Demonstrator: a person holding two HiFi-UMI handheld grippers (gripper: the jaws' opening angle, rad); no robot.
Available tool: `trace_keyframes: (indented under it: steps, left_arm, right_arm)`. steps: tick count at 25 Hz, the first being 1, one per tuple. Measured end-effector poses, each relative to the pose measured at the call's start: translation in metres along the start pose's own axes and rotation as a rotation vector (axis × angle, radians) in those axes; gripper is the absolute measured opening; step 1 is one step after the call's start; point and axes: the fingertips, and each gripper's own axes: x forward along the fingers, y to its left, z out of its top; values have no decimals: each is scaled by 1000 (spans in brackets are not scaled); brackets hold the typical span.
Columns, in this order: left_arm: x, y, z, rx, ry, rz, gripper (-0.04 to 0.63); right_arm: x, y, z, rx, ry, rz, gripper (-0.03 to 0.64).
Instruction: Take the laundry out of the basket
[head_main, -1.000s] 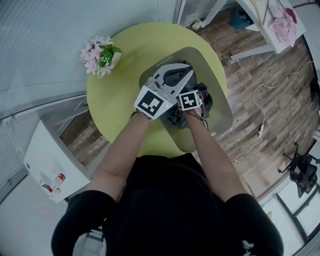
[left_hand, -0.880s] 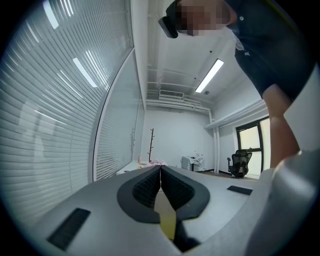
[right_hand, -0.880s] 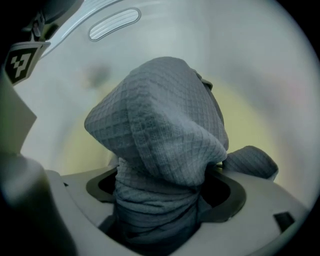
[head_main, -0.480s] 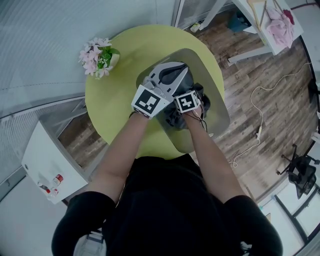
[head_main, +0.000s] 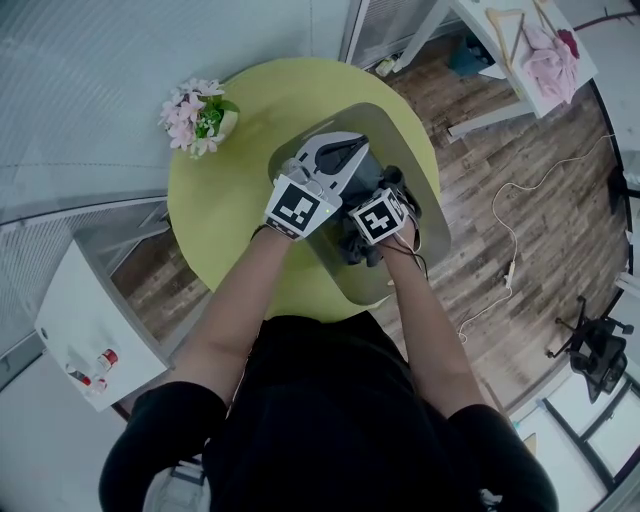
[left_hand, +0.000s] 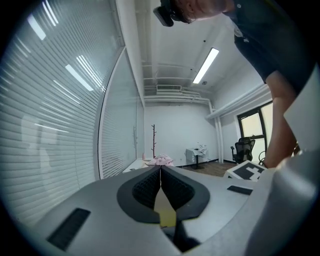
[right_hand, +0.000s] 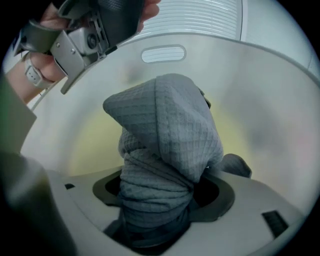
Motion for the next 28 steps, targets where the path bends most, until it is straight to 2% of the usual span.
trace_keyframes:
  steps: [10, 13, 19, 26, 28]
  left_arm:
    - [-9, -25, 39, 12, -51, 15, 11]
    - [-15, -24, 60, 17, -71, 41, 11]
    - [-40, -27, 83, 86, -72, 98, 11]
    - [-60, -40, 102, 104, -64, 152, 11]
    - [-65, -43, 109, 110, -84, 172, 11]
  right_arm:
    - [-58, 7, 15, -83, -55, -1, 364]
    - [-74, 14, 20, -134, -66, 13, 364]
    - [-99, 24, 28, -197, -85, 36, 364]
    - [-131, 45, 34, -320, -82, 71, 365]
    - [-141, 51, 36, -356, -86, 79, 365]
